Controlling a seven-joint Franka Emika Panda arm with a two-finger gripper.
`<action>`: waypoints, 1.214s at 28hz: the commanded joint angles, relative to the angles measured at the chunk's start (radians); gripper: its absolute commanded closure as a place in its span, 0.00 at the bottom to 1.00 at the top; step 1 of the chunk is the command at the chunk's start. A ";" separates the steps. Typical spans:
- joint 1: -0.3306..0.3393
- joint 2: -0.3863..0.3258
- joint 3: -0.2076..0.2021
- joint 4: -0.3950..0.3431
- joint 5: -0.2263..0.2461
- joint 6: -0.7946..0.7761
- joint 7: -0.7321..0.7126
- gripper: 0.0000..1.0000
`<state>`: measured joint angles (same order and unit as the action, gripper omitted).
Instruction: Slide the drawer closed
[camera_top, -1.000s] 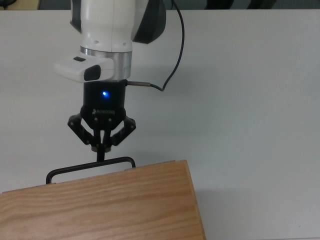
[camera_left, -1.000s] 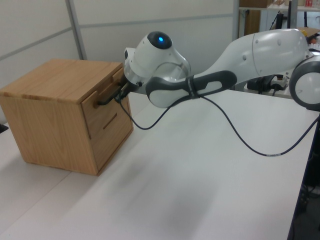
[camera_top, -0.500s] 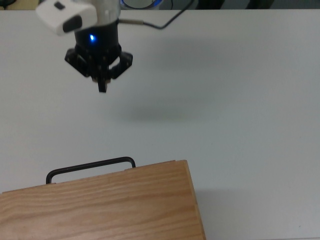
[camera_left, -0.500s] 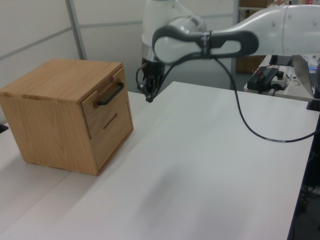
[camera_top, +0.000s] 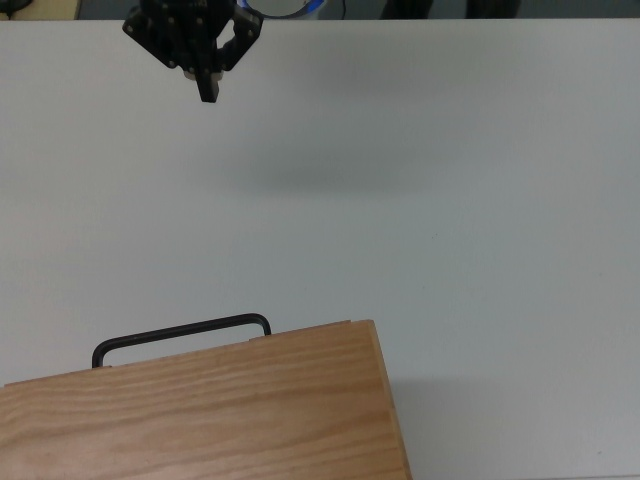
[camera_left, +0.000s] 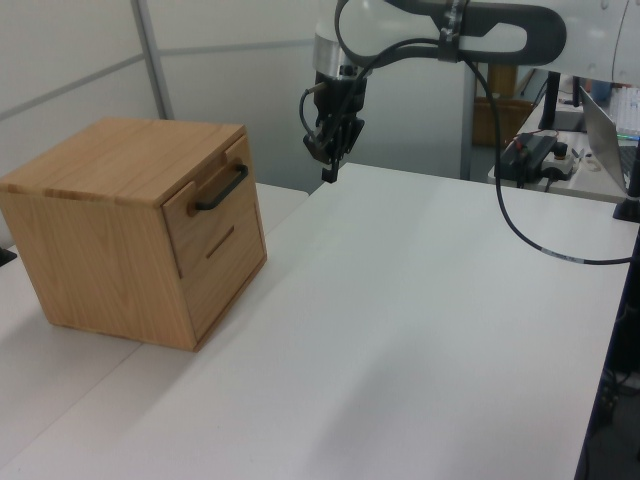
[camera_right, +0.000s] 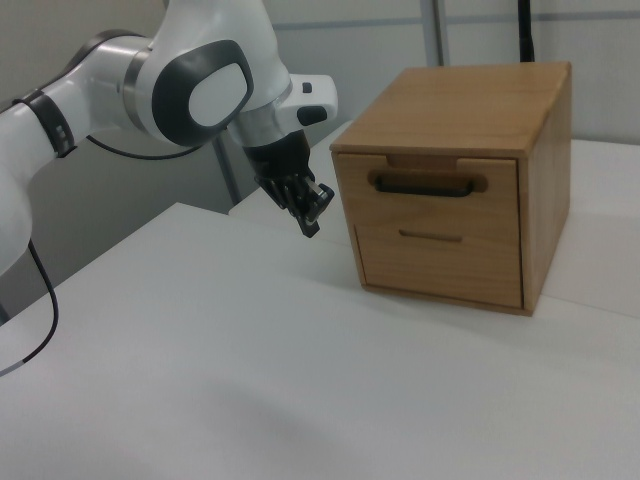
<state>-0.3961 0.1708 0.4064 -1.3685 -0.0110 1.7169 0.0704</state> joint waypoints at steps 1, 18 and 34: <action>-0.012 -0.027 -0.011 -0.034 0.028 -0.014 -0.026 1.00; -0.030 -0.021 -0.015 -0.041 0.016 -0.097 -0.043 0.00; -0.043 -0.017 -0.015 -0.040 0.014 -0.092 -0.075 0.00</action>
<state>-0.4374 0.1707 0.3984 -1.3913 -0.0091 1.6329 0.0230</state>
